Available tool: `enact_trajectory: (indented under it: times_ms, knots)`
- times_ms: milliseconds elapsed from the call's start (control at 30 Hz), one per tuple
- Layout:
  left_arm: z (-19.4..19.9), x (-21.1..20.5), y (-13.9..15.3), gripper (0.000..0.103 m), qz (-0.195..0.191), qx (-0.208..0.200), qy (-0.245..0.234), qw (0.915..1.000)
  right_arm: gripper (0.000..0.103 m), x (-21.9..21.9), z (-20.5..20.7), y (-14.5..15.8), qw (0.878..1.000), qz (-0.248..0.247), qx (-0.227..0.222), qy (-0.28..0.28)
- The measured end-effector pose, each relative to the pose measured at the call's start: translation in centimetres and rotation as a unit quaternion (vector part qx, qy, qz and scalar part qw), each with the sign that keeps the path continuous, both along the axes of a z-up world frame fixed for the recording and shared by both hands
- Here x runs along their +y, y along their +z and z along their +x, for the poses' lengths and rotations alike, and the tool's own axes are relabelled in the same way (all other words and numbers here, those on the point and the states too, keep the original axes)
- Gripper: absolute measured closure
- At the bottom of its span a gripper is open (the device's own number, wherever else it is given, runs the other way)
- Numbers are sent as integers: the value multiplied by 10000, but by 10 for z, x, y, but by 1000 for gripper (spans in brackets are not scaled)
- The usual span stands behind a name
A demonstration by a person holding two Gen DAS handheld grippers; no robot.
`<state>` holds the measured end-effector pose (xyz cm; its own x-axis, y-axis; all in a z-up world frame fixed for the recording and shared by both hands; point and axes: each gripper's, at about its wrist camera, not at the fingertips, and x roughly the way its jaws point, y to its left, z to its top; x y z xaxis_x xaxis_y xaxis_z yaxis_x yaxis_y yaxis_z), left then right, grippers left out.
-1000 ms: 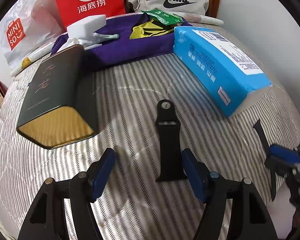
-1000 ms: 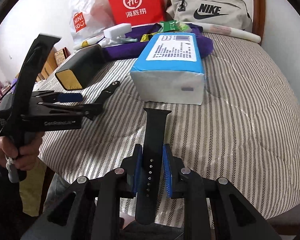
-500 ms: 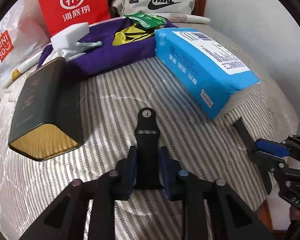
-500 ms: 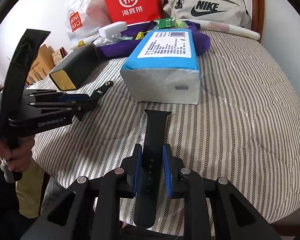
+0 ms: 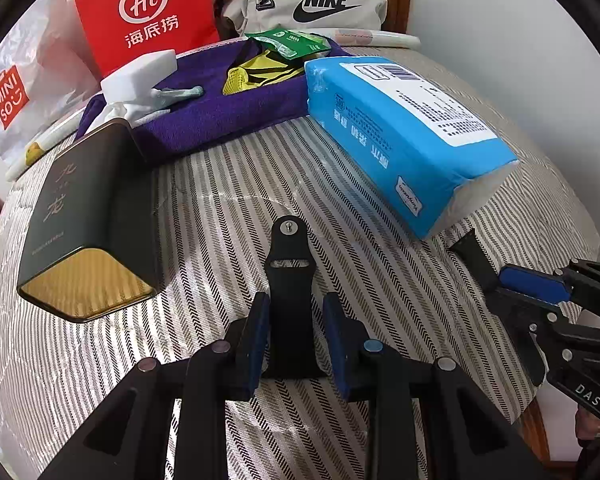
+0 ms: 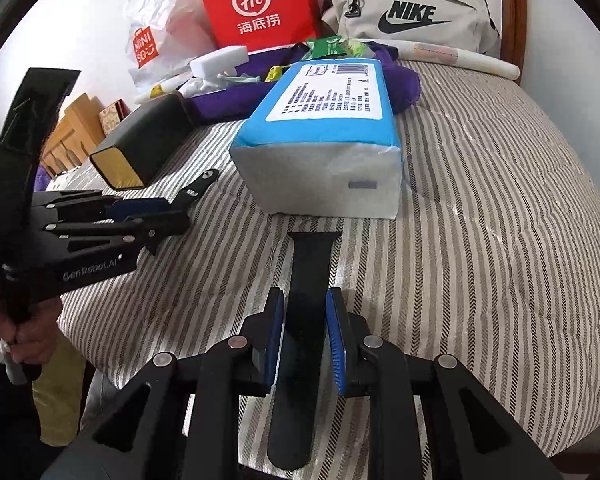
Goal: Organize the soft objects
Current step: 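Carry the strap piece with the left tool while the right tool carries its strap piece toward the towel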
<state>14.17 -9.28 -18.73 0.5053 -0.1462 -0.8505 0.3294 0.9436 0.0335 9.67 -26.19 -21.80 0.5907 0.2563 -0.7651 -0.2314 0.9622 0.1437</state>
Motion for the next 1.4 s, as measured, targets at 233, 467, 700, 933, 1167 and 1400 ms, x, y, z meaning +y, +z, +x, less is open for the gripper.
enact_trajectory:
  times_ms: [233, 467, 700, 933, 1167, 1400]
  knots:
    - [-4, 7, 1, 83, -115, -29, 2, 9999, 84, 8, 1, 1, 9995, -307, -82, -34]
    - [-29, 44, 9, 83, -478, 5, 183, 9987, 99, 10, -10, 12, 9995, -306, -23, 1]
    - [-47, 87, 13, 83, -592, 26, 621, 9963, 91, 4, -9, 3, 9994, -230, 254, -39]
    - [-57, 112, 10, 83, -831, 95, 910, 9923, 70, 7, -11, 2, 9996, -49, 275, 22]
    - [-57, 115, 8, 83, -899, 134, 948, 9913, 83, 13, -11, 0, 9994, -354, -15, -21]
    - [-59, 121, 6, 83, -979, 190, 1000, 9900, 74, 18, -16, 1, 9991, -422, 95, -50]
